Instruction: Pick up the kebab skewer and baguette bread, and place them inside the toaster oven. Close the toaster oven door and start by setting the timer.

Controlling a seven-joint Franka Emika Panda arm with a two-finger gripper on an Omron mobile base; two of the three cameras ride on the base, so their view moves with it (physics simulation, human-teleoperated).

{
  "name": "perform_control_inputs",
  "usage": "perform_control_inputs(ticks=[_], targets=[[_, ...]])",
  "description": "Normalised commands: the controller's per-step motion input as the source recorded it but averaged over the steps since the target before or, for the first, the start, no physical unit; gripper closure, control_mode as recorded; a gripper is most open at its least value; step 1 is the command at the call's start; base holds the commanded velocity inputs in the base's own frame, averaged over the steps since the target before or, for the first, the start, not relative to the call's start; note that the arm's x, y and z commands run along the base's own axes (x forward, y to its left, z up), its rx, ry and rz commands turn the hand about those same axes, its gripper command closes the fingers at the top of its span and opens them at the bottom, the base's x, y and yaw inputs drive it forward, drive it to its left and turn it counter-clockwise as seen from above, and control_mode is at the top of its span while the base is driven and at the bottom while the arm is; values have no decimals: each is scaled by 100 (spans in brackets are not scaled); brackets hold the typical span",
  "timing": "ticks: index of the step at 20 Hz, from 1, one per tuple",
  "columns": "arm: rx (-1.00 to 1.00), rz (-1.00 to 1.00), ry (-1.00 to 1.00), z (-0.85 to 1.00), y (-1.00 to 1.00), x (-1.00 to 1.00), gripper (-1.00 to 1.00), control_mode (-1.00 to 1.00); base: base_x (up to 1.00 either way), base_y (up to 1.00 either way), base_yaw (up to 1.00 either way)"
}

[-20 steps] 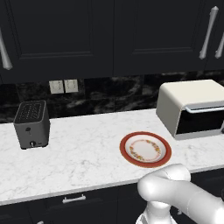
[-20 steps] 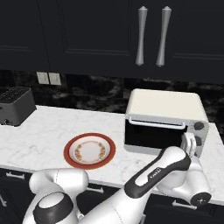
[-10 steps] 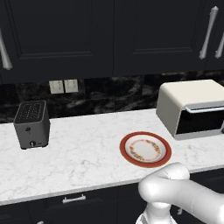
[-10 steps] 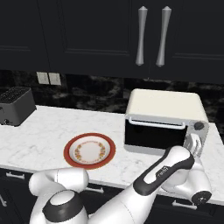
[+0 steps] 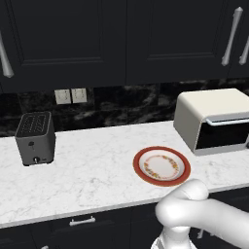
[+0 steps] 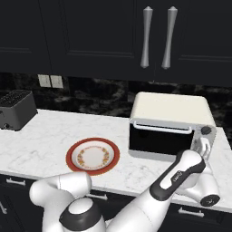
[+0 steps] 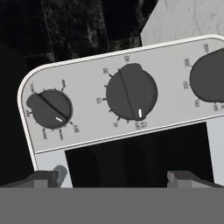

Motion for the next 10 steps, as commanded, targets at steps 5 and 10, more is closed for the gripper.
perform_control_inputs(ticks=[5, 10], targets=[[0, 0, -1, -11, -18, 36, -100, -100, 0, 0, 0], [0, 0, 0, -21, -26, 20, -100, -100, 0, 0, 0]])
